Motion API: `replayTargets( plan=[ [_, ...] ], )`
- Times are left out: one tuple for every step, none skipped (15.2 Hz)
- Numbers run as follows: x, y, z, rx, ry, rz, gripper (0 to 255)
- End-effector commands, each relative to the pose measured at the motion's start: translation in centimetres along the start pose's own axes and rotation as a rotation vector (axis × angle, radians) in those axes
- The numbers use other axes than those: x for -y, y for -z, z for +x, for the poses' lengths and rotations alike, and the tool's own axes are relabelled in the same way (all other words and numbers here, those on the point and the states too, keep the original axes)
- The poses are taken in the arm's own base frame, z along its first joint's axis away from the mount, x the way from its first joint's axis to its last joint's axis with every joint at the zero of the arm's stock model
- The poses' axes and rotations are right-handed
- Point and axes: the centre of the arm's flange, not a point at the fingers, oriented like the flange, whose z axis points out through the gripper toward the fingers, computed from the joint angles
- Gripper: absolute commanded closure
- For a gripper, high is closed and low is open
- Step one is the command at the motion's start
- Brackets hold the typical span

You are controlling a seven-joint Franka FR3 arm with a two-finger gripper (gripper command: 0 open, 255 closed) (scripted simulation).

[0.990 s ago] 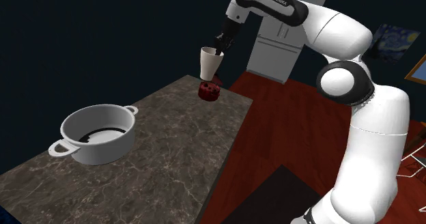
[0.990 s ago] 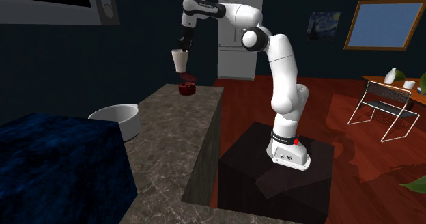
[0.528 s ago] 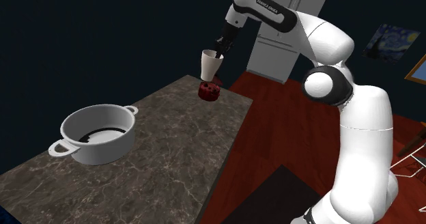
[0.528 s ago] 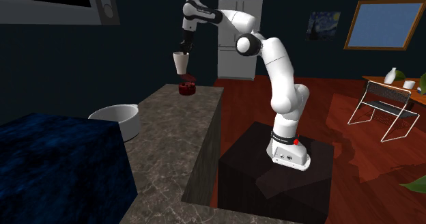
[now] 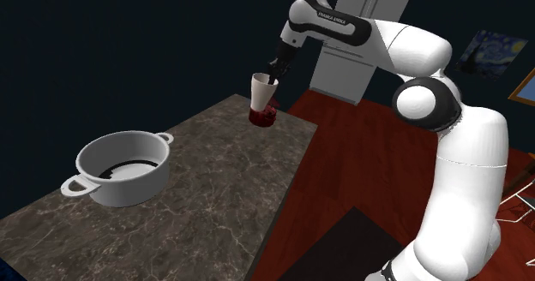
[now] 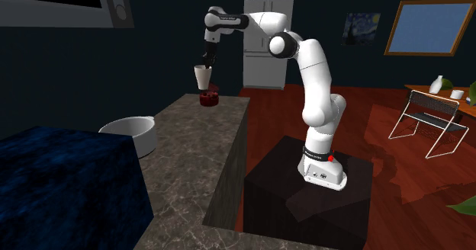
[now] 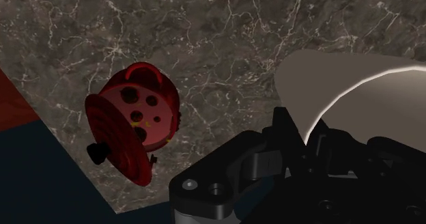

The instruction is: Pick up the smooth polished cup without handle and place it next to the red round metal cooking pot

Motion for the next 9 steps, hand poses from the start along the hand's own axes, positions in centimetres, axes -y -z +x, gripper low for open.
replayTargets(
  plan=[
    [0.0,-1.1,-0.1,-0.001,0.0,0.0,255],
    [-0.1,-1.6,-0.2,-0.001,0.0,0.0,255],
    [-0.2,-2.1,-0.3,-0.001,0.0,0.0,255],
    [-0.2,-2.6,-0.4,-0.001,0.0,0.0,255],
    [-0.3,-3.2,-0.5,-0.001,0.0,0.0,255],
    [-0.3,-3.7,-0.5,-0.001,0.0,0.0,255],
    [-0.4,-4.2,-0.6,-0.001,0.0,0.0,255],
    [-0.5,-4.7,-0.7,-0.001,0.0,0.0,255],
    [-0.5,-5.2,-0.8,-0.001,0.0,0.0,255]
  ],
)
